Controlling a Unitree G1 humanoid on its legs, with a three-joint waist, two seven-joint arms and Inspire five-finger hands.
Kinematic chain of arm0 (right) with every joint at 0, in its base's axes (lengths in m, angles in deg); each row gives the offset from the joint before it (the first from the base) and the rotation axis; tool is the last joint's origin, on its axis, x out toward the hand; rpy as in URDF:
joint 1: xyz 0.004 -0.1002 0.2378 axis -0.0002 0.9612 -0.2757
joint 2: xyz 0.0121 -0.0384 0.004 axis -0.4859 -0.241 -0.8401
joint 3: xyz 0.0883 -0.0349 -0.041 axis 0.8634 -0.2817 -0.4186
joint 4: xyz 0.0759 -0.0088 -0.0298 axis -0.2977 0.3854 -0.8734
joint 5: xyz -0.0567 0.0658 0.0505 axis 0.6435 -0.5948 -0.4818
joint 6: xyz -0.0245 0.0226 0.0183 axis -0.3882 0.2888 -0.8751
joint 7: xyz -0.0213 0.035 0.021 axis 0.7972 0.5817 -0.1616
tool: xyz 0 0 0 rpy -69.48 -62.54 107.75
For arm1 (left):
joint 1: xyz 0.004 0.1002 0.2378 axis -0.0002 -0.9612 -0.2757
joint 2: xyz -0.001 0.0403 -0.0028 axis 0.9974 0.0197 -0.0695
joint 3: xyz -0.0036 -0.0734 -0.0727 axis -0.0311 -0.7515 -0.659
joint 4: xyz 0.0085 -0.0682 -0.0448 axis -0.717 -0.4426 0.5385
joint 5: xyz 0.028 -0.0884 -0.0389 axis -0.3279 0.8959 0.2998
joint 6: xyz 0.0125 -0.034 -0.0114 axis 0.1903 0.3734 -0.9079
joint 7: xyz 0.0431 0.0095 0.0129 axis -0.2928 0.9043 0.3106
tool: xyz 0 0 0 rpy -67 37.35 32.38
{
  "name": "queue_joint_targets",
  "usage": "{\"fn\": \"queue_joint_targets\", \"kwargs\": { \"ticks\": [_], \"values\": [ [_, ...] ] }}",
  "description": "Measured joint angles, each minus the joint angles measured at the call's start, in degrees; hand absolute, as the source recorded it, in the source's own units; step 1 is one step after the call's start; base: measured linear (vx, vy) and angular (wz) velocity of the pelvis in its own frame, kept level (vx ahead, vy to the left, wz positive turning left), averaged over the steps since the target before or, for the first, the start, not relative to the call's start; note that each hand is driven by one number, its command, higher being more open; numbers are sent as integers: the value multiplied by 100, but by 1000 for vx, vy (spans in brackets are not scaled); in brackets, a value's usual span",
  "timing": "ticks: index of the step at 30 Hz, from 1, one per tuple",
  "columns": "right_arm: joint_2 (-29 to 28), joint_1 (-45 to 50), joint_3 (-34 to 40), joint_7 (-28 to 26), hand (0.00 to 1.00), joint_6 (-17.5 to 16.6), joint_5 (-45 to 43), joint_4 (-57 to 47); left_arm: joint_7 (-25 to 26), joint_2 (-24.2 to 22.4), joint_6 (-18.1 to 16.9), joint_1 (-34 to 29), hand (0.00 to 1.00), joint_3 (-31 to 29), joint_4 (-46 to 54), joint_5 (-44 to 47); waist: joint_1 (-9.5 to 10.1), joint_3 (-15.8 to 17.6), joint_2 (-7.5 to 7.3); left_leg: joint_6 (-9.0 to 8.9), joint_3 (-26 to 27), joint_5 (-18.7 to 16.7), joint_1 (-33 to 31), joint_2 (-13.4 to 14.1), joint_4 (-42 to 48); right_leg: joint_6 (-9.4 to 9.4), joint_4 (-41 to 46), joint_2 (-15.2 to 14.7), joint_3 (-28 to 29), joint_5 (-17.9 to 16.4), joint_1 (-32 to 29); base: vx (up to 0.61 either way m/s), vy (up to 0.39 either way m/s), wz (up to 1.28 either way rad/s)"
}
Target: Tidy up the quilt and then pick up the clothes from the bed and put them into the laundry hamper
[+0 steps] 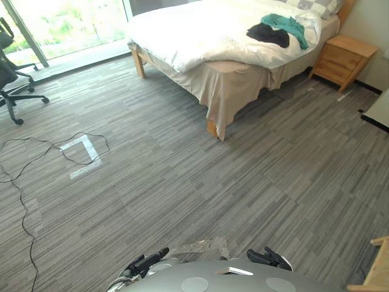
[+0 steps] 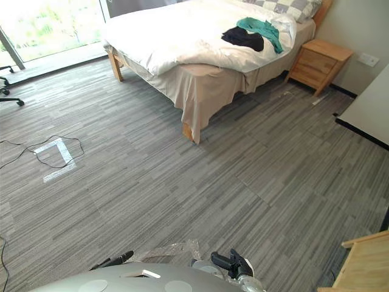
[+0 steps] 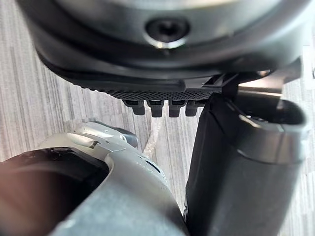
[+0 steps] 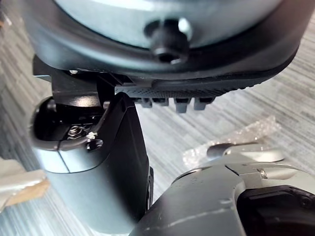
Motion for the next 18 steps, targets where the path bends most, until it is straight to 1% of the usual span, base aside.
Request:
{"fn": "queue_joint_targets", "kwargs": {
  "ticks": [2,5,7,10,12,16,18],
  "values": [
    [-5,-6,65,-11,100,-28,4,105,65,-16,-2,63,100,-11,-90,-54,-29,77,4,14,18,253,337,-45,-450,46,-195,-12,-44,51,229,91,43,6],
    [-7,-23,51,-21,100,-28,6,149,109,-15,-2,64,100,-25,-94,-383,-25,66,-32,72,-7,407,601,-87,-788,52,-371,-10,-113,48,425,103,27,8],
    [-7,-58,51,-33,100,-26,-1,158,157,-8,3,88,100,-30,-93,-747,-30,66,-22,79,-14,443,641,-105,-879,64,-431,-15,-139,56,430,87,13,3],
    [-19,-126,48,-39,100,15,-5,218,213,6,6,117,100,-57,-92,-973,-34,91,-52,74,29,440,671,-109,-877,95,-451,-17,-164,55,463,34,1,-2],
    [-22,-166,48,-55,100,75,-7,218,217,13,68,121,100,-67,-90,-1106,-70,113,-63,27,59,410,764,-109,-879,143,-447,-20,-168,32,553,0,0,0],
    [-22,-214,48,-108,100,116,-73,212,42,37,151,145,100,-66,-91,-1280,-102,116,-69,18,108,404,785,-108,-884,164,-437,-19,-156,16,559,-53,-35,-4],
    [-19,-229,54,-112,100,232,-284,211,-30,48,214,178,100,-66,-89,-1373,-108,131,-75,19,139,405,781,-102,-888,160,-398,-12,-126,13,496,-84,-32,-6]
  ]
}}
